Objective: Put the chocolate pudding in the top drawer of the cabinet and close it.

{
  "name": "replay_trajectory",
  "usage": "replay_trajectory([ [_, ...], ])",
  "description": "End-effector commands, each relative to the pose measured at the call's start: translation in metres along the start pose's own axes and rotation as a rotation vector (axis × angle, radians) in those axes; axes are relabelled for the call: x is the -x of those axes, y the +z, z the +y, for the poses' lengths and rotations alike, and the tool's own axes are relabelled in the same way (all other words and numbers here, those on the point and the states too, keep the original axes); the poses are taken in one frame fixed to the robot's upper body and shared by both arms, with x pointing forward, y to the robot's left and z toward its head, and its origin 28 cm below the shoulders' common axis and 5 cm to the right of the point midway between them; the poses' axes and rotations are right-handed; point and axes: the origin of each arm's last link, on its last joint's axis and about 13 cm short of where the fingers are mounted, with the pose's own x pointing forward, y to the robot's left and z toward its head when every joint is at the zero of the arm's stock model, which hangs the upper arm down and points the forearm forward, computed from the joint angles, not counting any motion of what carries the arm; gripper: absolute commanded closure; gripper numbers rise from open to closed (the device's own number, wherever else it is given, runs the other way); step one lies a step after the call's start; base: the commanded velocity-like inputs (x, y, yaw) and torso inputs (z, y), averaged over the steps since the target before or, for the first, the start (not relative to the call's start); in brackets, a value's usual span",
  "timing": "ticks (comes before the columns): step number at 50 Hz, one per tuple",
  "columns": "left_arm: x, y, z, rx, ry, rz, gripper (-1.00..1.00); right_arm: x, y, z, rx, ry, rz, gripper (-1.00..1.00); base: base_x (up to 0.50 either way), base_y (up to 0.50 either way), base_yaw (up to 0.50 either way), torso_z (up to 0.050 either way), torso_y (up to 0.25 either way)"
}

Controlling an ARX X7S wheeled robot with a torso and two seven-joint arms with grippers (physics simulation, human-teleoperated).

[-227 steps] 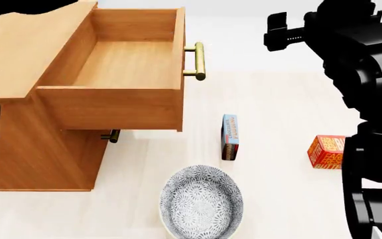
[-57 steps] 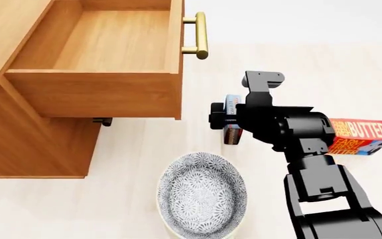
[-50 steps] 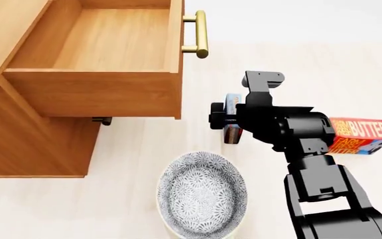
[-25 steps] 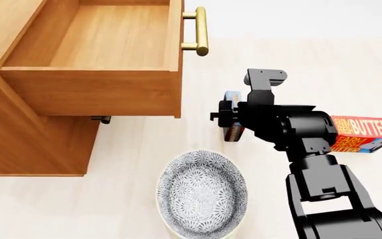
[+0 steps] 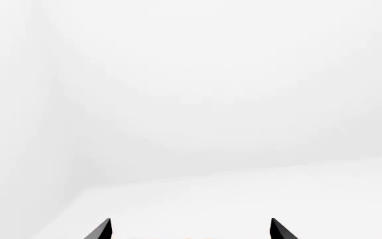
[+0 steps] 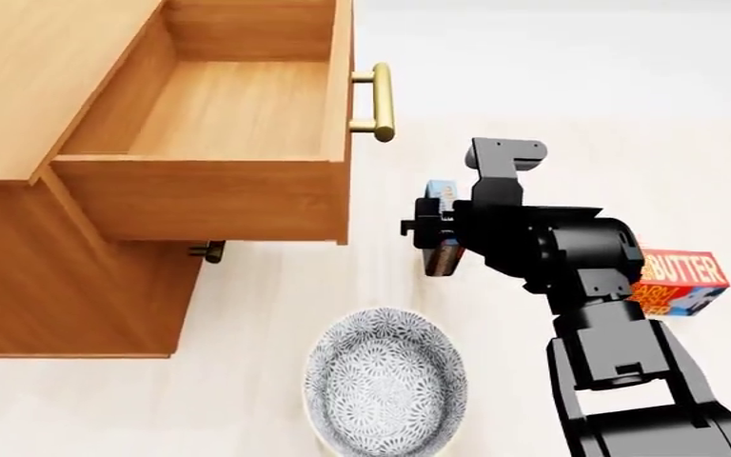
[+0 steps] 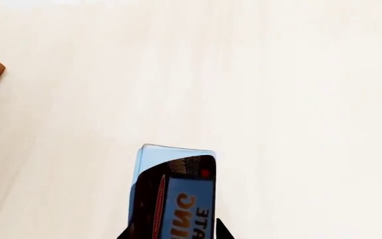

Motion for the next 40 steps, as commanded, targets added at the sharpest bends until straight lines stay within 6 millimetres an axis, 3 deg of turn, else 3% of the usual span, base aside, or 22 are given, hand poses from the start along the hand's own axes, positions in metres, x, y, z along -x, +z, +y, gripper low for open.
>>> replay_trajectory([
  [1, 0.000, 0.001, 0.000, 0.007, 0.001, 0.006, -1.00, 0.003, 0.005, 0.001, 0.006, 0.005, -0.012, 1.00, 0.00, 0.00, 0.00, 0.000, 0.250],
  [9, 0.002, 0.001, 0.001, 0.011, -0.002, 0.009, -1.00, 0.016, 0.025, 0.001, 0.022, -0.018, -0.055, 1.00, 0.00, 0.00, 0.00, 0.000, 0.250],
  [20, 0.007, 0.001, 0.006, 0.019, -0.002, 0.013, -1.00, 0.053, 0.084, 0.006, 0.062, -0.058, -0.190, 1.00, 0.00, 0.00, 0.00, 0.000, 0.250],
  [29, 0.011, 0.002, 0.009, 0.023, 0.001, 0.009, -1.00, 0.077, 0.120, 0.017, 0.097, -0.065, -0.284, 1.00, 0.00, 0.00, 0.00, 0.000, 0.250],
  [35, 0.013, 0.003, 0.010, 0.021, -0.005, 0.001, -1.00, 0.085, 0.135, 0.026, 0.118, -0.051, -0.333, 1.00, 0.00, 0.00, 0.00, 0.000, 0.244],
  [40, 0.015, 0.006, 0.011, 0.017, -0.009, -0.012, -1.00, 0.089, 0.144, 0.037, 0.137, -0.029, -0.362, 1.00, 0.00, 0.00, 0.00, 0.000, 0.000],
])
